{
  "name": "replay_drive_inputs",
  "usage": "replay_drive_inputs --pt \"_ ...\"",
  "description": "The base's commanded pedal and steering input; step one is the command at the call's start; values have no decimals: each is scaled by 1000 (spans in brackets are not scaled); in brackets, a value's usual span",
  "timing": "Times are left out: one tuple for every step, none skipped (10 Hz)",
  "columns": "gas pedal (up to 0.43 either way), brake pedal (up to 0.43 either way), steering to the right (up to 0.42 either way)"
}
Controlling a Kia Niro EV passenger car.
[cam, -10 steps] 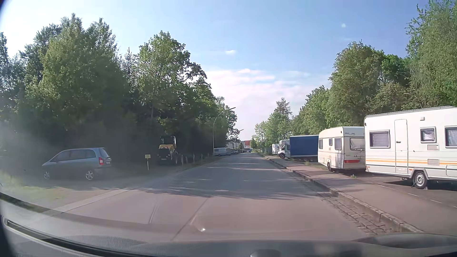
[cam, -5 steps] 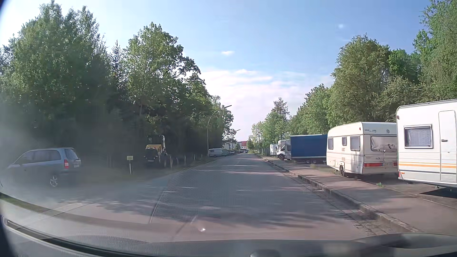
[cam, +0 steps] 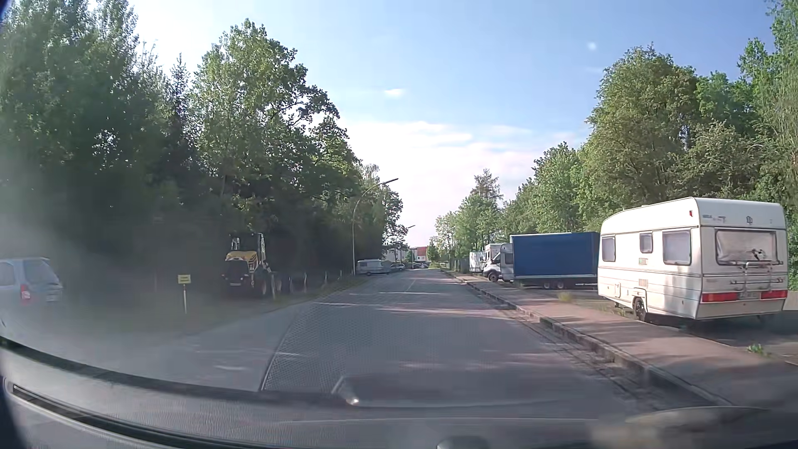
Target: Follow the waypoints while adhering to traffic rules and regulations
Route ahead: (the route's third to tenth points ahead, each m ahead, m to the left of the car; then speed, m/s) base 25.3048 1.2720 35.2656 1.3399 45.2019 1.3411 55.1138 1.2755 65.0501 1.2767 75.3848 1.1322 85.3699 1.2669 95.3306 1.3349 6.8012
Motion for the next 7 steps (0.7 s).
replay_drive_inputs --pt "299 0 8" --pt "299 0 8" --pt "299 0 8" --pt "299 0 8" --pt "299 0 7" --pt "299 0 6" --pt "299 0 6"
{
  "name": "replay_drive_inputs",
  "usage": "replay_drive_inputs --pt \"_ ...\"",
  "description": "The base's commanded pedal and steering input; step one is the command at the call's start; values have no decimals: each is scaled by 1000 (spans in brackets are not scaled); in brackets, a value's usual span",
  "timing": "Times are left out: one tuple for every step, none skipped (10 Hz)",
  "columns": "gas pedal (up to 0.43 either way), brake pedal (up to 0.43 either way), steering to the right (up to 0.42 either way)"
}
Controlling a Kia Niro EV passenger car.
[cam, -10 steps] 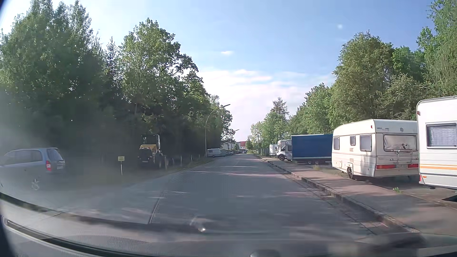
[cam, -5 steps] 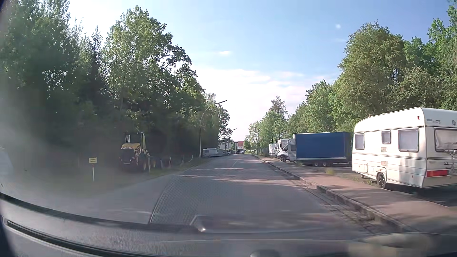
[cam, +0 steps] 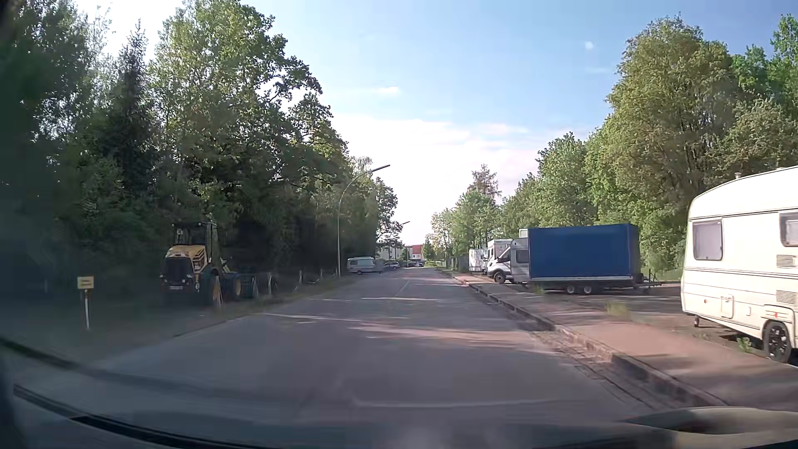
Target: Follow the waypoints while adhering to traffic rules and regulations
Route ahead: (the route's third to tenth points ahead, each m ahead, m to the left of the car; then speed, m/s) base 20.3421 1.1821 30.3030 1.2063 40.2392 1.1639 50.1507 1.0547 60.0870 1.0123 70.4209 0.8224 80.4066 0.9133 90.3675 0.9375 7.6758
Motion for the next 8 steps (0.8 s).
replay_drive_inputs --pt "299 0 6" --pt "299 0 4" --pt "299 0 3" --pt "299 0 2" --pt "299 0 0" --pt "287 0 -2" --pt "287 0 -3" --pt "287 0 -3"
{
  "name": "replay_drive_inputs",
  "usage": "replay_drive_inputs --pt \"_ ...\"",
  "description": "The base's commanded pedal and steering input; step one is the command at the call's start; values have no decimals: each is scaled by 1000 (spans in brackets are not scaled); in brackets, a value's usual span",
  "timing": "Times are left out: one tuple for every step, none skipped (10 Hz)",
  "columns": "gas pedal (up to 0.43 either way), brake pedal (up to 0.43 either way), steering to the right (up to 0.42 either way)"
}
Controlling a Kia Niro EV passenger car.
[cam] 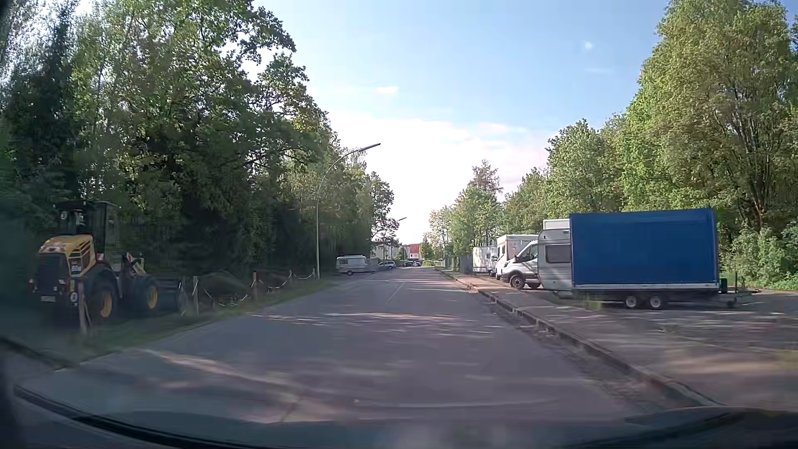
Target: Follow the waypoints while adhering to traffic rules and regulations
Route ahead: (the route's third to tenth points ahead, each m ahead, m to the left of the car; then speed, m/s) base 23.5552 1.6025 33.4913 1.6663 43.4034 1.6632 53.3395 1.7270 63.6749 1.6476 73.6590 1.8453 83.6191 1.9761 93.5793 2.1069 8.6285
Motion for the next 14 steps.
replay_drive_inputs --pt "240 0 -3" --pt "209 0 -3" --pt "189 0 -3" --pt "130 0 -3" --pt "0 0 -3" --pt "0 0 -3" --pt "0 0 -2" --pt "0 0 -2" --pt "0 0 -2" --pt "0 0 -2" --pt "0 0 -2" --pt "0 0 -1" --pt "0 0 -1" --pt "0 0 -1"
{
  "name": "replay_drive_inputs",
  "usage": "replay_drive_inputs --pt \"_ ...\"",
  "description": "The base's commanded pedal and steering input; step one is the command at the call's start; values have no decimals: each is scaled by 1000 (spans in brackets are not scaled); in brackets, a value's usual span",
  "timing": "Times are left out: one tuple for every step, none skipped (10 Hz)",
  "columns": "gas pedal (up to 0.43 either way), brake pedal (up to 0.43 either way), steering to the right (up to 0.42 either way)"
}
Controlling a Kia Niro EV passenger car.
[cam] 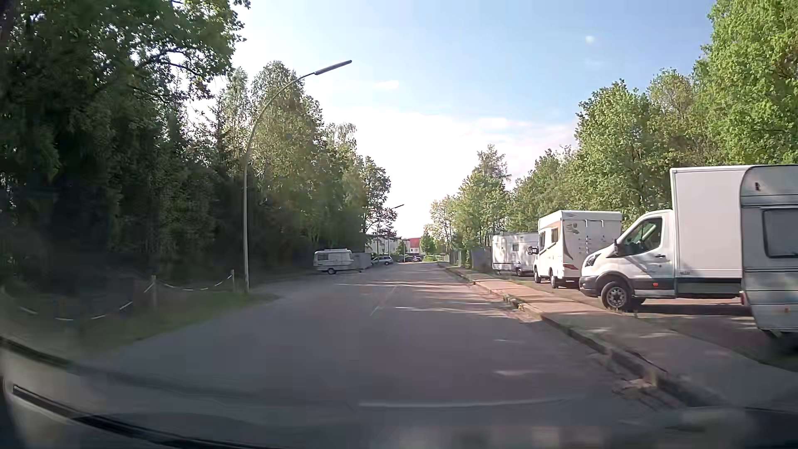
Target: Follow the waypoints while adhering to traffic rules and regulations
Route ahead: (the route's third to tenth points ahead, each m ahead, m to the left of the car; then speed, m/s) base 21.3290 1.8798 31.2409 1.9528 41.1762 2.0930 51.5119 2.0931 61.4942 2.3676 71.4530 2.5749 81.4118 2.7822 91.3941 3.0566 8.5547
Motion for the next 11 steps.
replay_drive_inputs --pt "0 0 0" --pt "0 0 -1" --pt "0 0 -1" --pt "0 0 -1" --pt "28 0 -1" --pt "79 0 -1" --pt "87 0 -1" --pt "87 0 -1" --pt "87 0 -1" --pt "98 0 -1" --pt "110 0 -1"
